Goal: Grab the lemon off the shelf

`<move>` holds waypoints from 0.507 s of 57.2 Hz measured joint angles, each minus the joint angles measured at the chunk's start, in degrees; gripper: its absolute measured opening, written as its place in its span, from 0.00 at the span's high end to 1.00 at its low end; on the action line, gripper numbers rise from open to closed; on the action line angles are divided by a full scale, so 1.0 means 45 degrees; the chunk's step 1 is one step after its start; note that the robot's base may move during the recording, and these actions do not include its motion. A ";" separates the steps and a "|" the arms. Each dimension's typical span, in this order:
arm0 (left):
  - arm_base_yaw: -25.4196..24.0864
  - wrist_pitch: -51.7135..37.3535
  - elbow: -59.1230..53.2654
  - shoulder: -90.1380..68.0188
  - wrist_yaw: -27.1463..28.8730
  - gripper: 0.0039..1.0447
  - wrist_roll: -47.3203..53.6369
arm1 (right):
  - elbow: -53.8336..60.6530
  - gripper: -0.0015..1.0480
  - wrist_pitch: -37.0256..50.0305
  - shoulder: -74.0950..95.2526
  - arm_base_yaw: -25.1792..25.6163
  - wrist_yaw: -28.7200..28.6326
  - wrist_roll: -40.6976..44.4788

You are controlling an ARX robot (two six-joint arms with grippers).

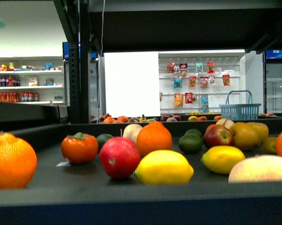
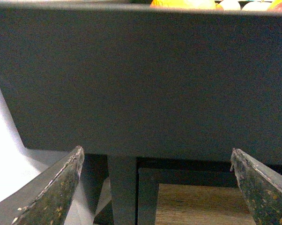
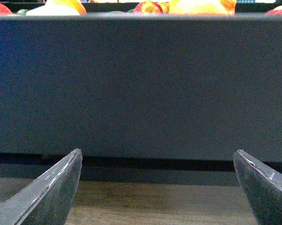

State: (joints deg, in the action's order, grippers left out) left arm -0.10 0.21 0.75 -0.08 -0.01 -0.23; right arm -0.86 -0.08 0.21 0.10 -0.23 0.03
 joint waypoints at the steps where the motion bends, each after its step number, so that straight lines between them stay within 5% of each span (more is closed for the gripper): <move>1: 0.0000 0.0000 0.0000 0.0000 0.0005 0.08 -0.0005 | 0.0000 0.07 0.0000 0.0000 0.0000 0.0010 -0.0005; 29: 0.0000 0.0000 0.0000 0.0000 0.0005 0.08 0.0000 | 0.0000 0.07 0.0000 0.0000 0.0000 0.0015 -0.0005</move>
State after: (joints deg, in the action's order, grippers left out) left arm -0.10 0.21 0.75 -0.08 0.01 -0.23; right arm -0.86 -0.08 0.21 0.10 -0.16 0.01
